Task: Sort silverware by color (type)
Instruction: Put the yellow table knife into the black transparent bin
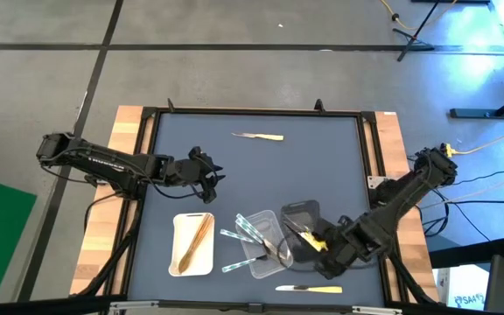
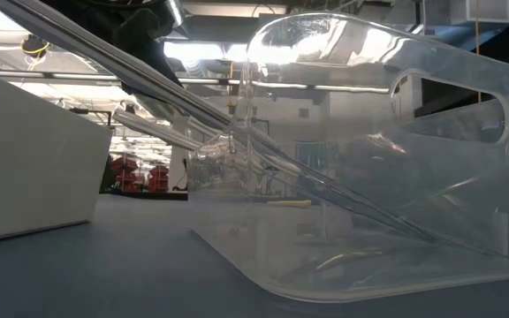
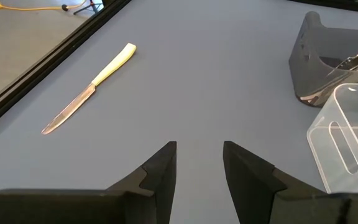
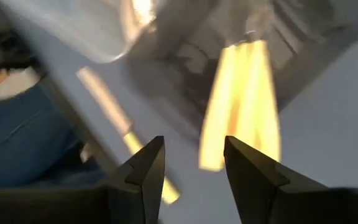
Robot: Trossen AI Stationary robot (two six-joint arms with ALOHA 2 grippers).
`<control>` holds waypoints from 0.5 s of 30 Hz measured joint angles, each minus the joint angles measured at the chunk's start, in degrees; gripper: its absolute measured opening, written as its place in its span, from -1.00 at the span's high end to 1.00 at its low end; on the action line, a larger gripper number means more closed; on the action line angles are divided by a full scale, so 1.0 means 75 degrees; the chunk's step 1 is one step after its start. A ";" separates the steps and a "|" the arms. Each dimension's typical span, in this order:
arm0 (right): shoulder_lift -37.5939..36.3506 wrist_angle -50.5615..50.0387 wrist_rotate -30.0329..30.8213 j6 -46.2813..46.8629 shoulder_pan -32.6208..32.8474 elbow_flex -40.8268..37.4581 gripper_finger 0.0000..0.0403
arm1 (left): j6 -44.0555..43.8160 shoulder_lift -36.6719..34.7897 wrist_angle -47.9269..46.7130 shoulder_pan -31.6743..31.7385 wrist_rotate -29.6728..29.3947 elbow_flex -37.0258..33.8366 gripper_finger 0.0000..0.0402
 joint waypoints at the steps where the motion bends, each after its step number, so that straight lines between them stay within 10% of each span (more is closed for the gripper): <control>1: 0.0000 0.0026 0.0004 -0.0058 0.0162 0.0116 0.24 | 0.0000 0.0000 0.0000 -0.0003 0.0000 -0.0003 0.37; 15: 0.0373 0.2352 0.0612 0.0115 0.2286 0.0287 0.24 | -0.0003 0.0000 -0.0003 -0.0002 -0.0002 -0.0003 0.37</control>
